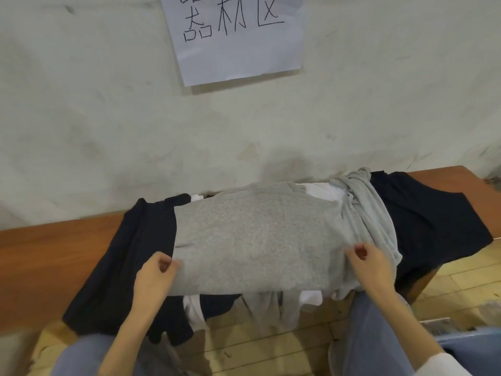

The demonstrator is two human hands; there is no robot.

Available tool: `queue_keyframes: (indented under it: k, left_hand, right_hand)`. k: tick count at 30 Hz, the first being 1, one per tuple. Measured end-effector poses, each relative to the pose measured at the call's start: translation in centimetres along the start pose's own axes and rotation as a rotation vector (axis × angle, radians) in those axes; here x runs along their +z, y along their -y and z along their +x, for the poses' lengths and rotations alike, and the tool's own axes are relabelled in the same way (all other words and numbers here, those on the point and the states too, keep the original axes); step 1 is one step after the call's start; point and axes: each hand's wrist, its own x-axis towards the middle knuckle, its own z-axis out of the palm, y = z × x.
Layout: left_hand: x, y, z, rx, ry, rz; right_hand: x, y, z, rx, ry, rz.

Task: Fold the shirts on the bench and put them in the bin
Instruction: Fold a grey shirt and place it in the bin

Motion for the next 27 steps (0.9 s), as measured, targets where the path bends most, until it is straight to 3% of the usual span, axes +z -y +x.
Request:
queue_keyframes:
  k: [2,6,11,16,20,23,27]
  left_hand:
    - [0.2,-0.6,-0.7,0.029,-0.087,-0.044]
    - [0.2,-2.6,-2.5,0.061,-0.208,-0.232]
    - [-0.5,-1.6,-4.2,0.084,-0.375,-0.038]
    - [0.8,1.1,-5.0,-0.035,-0.288,0.164]
    - [1.3,1.7,-4.1,-0.026,-0.201,0.302]
    - [1.2,0.5,-1.7,0.048,-0.21,0.22]
    - [1.6,-2.7,4.5,0.103,-0.12,0.114]
  right_hand:
    - [0.5,0.2,-0.9,-0.029,-0.106,0.093]
    - [0.2,0.3,-1.3,-0.079,-0.148,0.208]
    - [-2.0,0.5,-2.3,-0.141,-0.205,0.264]
    - [-1.2,-2.7,-1.6,-0.006,-0.059,0.14]
    - [-0.6,-3.0,-0.7,-0.065,-0.004,-0.015]
    - [-0.9,-1.1,0.7,-0.155,-0.153,0.023]
    - [0.4,2.7,5.9,-0.174,0.019,0.004]
